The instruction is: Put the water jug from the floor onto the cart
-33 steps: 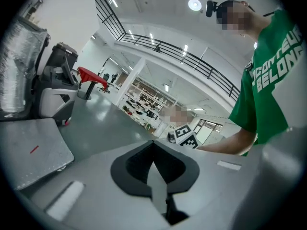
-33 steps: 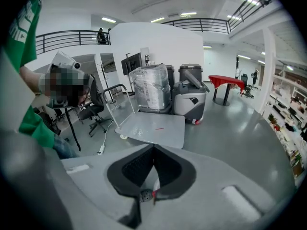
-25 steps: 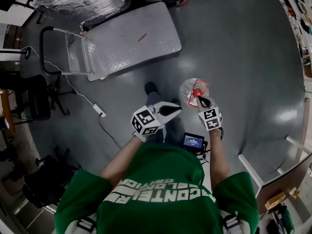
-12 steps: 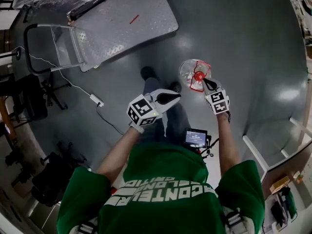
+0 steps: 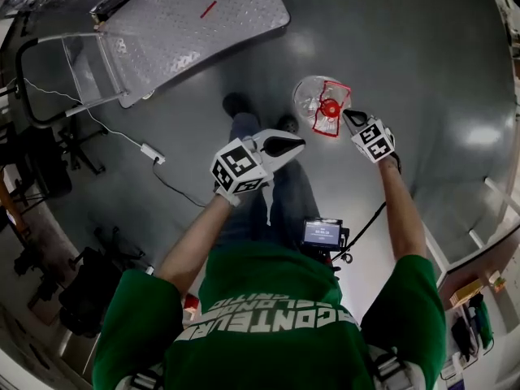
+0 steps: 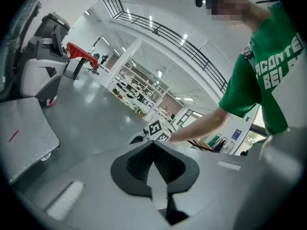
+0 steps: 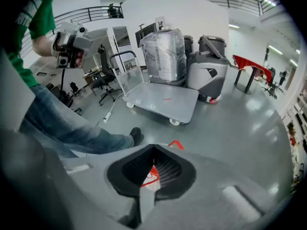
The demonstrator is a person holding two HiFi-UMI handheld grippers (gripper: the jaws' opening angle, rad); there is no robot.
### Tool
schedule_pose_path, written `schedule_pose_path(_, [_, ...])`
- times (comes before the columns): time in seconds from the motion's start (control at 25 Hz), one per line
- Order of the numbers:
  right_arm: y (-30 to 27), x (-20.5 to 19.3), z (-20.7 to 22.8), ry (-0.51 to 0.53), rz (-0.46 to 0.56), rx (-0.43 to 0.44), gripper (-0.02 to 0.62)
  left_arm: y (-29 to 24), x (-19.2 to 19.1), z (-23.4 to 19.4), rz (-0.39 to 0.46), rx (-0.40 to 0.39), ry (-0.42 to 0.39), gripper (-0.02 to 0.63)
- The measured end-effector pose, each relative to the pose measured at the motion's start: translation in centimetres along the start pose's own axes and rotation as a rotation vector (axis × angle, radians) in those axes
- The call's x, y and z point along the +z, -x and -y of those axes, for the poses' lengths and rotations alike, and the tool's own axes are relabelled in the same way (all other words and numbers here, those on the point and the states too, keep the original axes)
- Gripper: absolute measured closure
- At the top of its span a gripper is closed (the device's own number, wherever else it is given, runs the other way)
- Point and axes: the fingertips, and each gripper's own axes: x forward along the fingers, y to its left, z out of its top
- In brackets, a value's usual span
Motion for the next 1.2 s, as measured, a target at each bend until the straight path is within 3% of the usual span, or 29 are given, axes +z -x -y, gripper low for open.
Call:
schedule_pose_path(0.12, [-2.3,-2.0,-0.4,-0.012,-0.011,0.010,0.600,-1.3,-0.8,-0.5,-0.012,-0.018,0.002,0.594])
schedule_pose_path(0.4, [-6.2,-4.8,-1.2,-0.084,-0.033,-0.010,0.401,-2.6,-1.8,-0.6,-0.016,-0.048,0.005,0.594])
schedule_pose_path(0.72, [-10.1,-6.9,-0.4,-0.140,-0.073,-0.073,0.259,-3.0,-2.0,-1.0,-0.023,-0.064,0.009,0.595])
schedule_pose_path(1.2, [-14.8,-9.8,-0.2,-0.193,-0.187,-0.163,0.239,-1.1,-2.8,-2.1,-0.016,-0.043,0.033,0.595])
